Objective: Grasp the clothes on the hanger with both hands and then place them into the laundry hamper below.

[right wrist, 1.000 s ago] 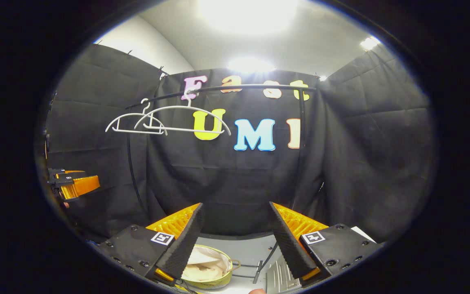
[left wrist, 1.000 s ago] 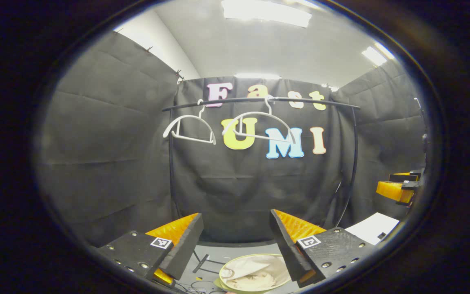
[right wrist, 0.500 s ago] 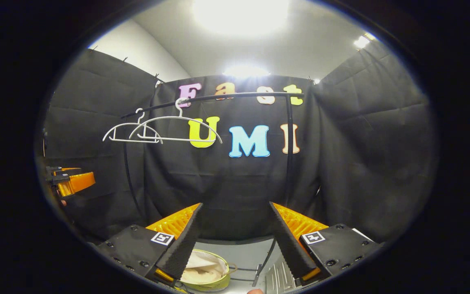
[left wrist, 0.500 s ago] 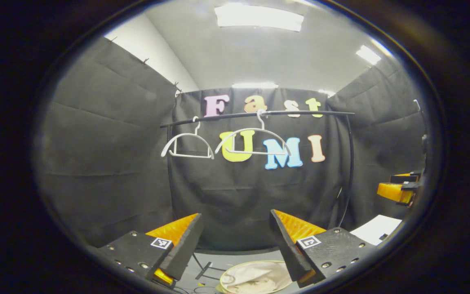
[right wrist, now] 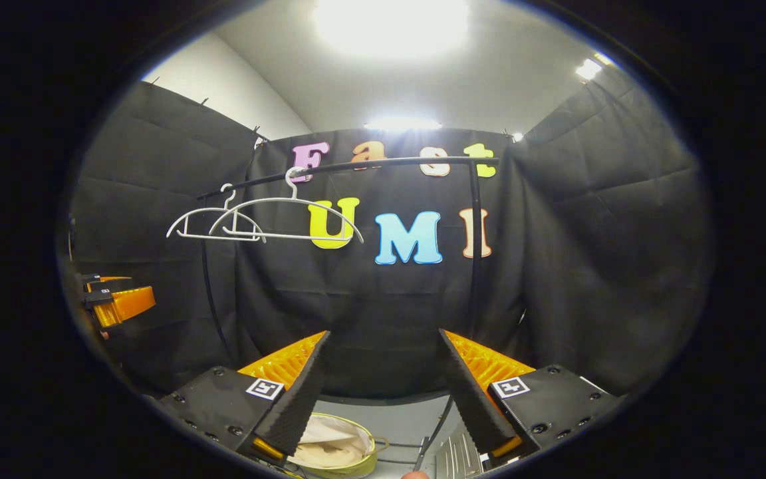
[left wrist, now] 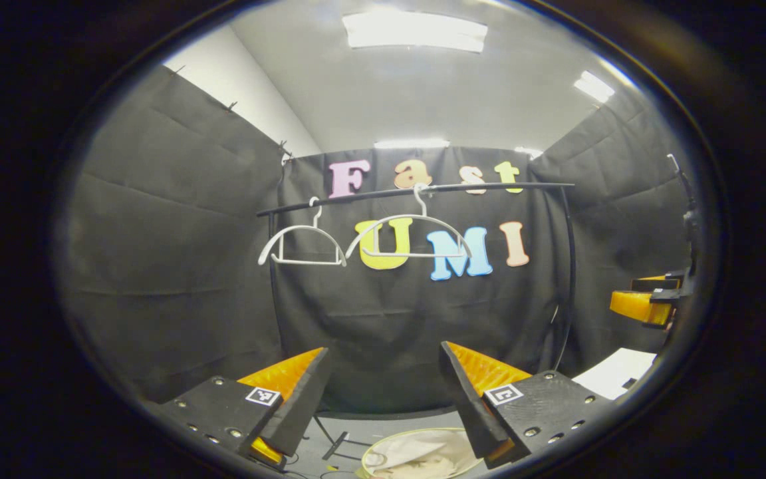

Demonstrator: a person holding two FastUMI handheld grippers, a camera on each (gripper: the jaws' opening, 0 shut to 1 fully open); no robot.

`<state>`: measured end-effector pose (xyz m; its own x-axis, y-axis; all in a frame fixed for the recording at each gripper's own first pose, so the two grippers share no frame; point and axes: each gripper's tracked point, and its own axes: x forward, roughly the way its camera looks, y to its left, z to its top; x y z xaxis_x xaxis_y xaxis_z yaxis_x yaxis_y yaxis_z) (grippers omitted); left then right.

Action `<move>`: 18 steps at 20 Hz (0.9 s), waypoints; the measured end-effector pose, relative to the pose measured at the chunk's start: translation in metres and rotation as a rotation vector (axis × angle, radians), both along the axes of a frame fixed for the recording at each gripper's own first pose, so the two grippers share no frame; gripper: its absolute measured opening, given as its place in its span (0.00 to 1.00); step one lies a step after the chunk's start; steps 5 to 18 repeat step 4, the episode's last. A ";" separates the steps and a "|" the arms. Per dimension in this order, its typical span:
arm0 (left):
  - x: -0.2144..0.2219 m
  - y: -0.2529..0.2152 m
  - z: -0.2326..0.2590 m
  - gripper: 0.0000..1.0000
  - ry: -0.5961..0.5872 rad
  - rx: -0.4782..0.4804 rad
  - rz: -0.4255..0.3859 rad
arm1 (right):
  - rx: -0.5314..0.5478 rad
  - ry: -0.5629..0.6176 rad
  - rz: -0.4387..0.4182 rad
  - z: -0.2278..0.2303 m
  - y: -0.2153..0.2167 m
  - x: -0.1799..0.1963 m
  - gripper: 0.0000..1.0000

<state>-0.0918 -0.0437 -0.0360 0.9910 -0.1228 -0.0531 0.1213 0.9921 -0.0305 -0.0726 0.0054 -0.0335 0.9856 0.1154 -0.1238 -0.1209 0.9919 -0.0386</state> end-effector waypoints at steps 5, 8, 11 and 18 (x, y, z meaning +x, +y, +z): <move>0.008 0.001 0.001 0.95 -0.007 -0.010 -0.001 | 0.009 -0.006 0.005 0.004 0.001 0.008 0.98; 0.008 0.001 0.001 0.95 -0.007 -0.010 -0.001 | 0.009 -0.006 0.005 0.004 0.001 0.008 0.98; 0.008 0.001 0.001 0.95 -0.007 -0.010 -0.001 | 0.009 -0.006 0.005 0.004 0.001 0.008 0.98; 0.008 0.001 0.001 0.95 -0.007 -0.010 -0.001 | 0.009 -0.006 0.005 0.004 0.001 0.008 0.98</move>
